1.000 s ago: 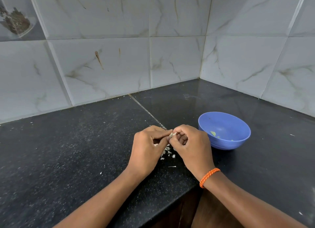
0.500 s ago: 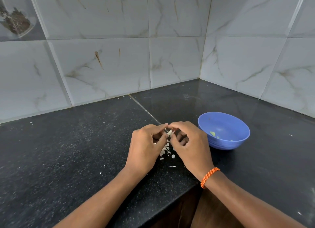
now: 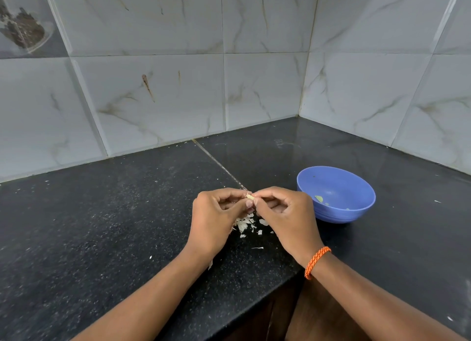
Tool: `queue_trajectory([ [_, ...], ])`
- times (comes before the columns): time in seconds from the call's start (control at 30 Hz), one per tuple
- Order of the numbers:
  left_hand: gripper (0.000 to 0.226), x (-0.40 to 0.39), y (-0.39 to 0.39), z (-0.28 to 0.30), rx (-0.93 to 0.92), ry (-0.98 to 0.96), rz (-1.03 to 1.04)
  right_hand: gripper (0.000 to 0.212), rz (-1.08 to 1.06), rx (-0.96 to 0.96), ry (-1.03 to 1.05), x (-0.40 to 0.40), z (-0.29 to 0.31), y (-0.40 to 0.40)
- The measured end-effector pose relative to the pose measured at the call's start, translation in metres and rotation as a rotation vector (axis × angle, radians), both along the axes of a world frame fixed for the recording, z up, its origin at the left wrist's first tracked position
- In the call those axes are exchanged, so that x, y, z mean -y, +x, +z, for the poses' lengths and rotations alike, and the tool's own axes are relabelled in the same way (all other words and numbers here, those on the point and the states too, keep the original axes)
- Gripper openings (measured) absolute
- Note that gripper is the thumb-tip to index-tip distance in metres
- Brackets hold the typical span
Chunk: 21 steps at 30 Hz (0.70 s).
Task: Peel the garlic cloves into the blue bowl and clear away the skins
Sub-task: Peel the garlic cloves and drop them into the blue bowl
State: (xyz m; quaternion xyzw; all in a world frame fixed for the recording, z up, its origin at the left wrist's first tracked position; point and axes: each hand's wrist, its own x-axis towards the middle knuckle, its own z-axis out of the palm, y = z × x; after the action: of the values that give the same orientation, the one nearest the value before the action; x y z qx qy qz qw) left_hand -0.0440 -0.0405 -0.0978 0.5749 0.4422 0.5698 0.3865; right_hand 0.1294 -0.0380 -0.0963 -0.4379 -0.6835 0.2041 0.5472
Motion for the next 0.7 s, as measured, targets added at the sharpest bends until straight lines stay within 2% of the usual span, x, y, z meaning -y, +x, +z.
queue_trajectory([
  [0.07, 0.012, 0.0, 0.0003, -0.0012, -0.039, 0.026, 0.021, 0.006, -0.043, 0.109, 0.073, -0.0011, -0.0034, -0.002],
  [0.17, 0.012, 0.0007, 0.0021, -0.0025, -0.139, 0.067, 0.064, 0.018, -0.153, 0.296, 0.162, -0.0008, -0.007, -0.0054],
  [0.3, 0.012, -0.0002, 0.0023, -0.0023, -0.204, 0.096, 0.079, 0.027, -0.215, 0.376, 0.181, 0.0011, -0.0079, -0.008],
  [0.4, 0.012, 0.0003, 0.0027, -0.0021, -0.224, 0.11, 0.087, 0.026, -0.218, 0.371, 0.185, 0.0011, -0.0079, -0.0093],
  [0.53, 0.011, 0.0003, 0.0027, -0.0033, -0.215, 0.12, 0.085, 0.012, -0.18, 0.327, 0.183, -0.002, -0.0081, -0.0062],
  [0.63, 0.01, -0.0002, 0.0009, -0.0019, -0.124, 0.082, 0.052, 0.013, -0.124, 0.257, 0.145, -0.004, -0.0058, -0.0057],
  [0.7, 0.009, 0.0008, 0.0004, 0.0001, -0.019, 0.046, 0.02, 0.013, -0.045, 0.127, 0.066, -0.006, -0.0037, -0.0046],
])
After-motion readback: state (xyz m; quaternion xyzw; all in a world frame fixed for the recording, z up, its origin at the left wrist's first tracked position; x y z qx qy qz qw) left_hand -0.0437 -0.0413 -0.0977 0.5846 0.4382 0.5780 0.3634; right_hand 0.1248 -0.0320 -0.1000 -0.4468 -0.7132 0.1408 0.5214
